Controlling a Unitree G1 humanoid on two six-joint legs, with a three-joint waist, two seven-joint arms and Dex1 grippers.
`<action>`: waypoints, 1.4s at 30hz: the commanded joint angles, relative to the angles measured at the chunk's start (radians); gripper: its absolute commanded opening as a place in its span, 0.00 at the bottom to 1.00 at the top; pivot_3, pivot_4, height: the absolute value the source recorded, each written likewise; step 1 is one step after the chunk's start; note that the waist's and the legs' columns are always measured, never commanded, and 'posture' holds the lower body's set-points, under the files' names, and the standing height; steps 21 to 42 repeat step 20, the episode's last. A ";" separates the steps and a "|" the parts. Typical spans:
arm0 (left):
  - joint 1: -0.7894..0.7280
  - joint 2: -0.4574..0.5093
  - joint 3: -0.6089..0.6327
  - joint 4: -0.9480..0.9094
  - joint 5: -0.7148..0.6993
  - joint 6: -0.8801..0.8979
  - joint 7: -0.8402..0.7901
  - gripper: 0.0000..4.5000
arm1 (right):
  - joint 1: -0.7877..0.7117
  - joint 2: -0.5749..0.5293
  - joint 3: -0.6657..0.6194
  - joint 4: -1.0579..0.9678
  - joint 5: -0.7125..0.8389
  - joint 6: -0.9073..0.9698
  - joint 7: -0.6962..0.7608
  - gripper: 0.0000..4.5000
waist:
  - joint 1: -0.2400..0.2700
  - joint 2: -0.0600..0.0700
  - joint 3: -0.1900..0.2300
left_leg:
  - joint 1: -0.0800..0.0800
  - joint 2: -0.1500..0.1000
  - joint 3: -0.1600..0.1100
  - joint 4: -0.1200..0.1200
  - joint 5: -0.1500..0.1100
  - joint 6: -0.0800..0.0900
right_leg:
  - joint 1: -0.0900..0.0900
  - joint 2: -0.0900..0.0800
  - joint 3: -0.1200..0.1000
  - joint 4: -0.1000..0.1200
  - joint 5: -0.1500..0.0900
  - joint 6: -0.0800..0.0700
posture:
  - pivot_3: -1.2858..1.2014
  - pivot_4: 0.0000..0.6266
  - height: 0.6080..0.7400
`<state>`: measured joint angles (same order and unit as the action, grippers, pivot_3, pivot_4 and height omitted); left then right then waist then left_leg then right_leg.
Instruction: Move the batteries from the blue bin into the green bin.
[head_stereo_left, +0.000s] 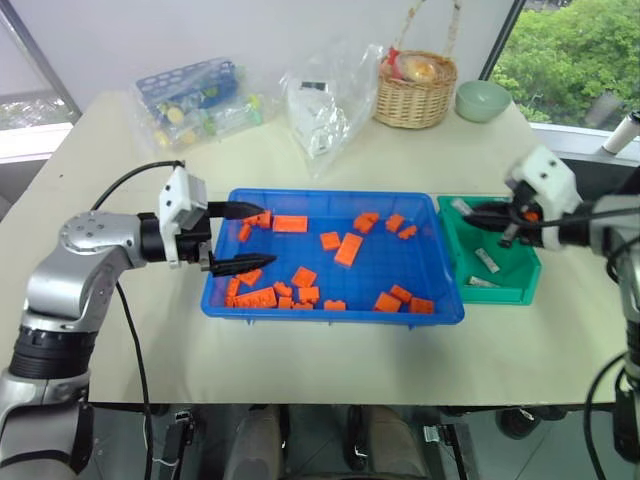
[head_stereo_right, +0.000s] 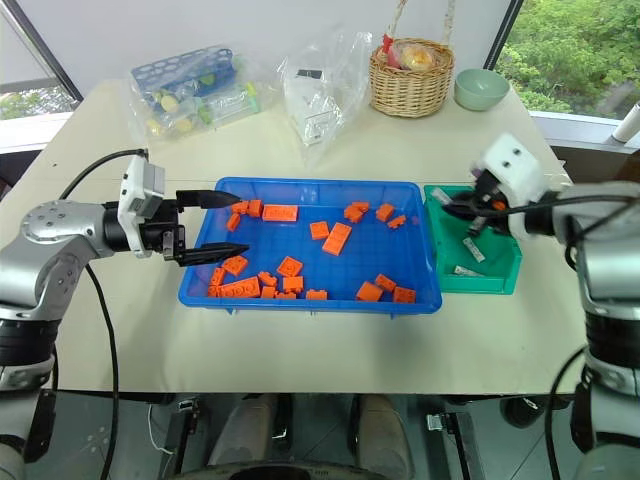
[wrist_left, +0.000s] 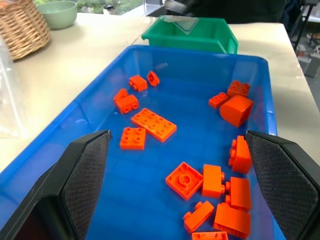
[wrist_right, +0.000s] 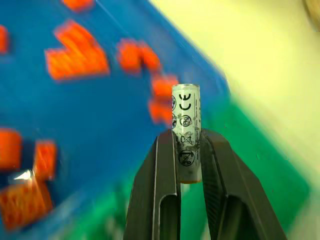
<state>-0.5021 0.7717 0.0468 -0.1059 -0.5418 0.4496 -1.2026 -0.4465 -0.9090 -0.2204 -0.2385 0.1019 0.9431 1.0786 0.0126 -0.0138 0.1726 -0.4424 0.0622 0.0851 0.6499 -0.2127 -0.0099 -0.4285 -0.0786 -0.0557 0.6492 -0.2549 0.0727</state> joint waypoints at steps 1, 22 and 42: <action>-0.043 -0.007 -0.007 0.023 -0.001 -0.017 -0.026 1.00 | 0.071 -0.032 -0.075 -0.050 0.015 0.020 -0.066 0.01 | -0.004 0.000 0.000 | 0.000 0.000 0.000 0.000 0.000 0.000 | 0.000 0.000 0.000 0.000 0.000 0.000 | 0.52 0.24 0.97; -0.010 0.133 0.104 0.159 0.025 -0.052 -0.096 1.00 | 0.305 -0.256 -0.333 0.384 0.251 -0.386 0.282 0.67 | -0.009 0.000 0.000 | 0.001 -0.001 0.000 0.000 0.000 0.000 | 0.001 0.000 0.000 0.000 -0.001 0.002 | 0.52 0.24 0.97; -0.010 0.133 0.104 0.159 0.025 -0.052 -0.096 1.00 | 0.305 -0.256 -0.333 0.384 0.251 -0.386 0.282 0.67 | -0.009 0.000 0.000 | 0.001 -0.001 0.000 0.000 0.000 0.000 | 0.001 0.000 0.000 0.000 -0.001 0.002 | 0.52 0.24 0.97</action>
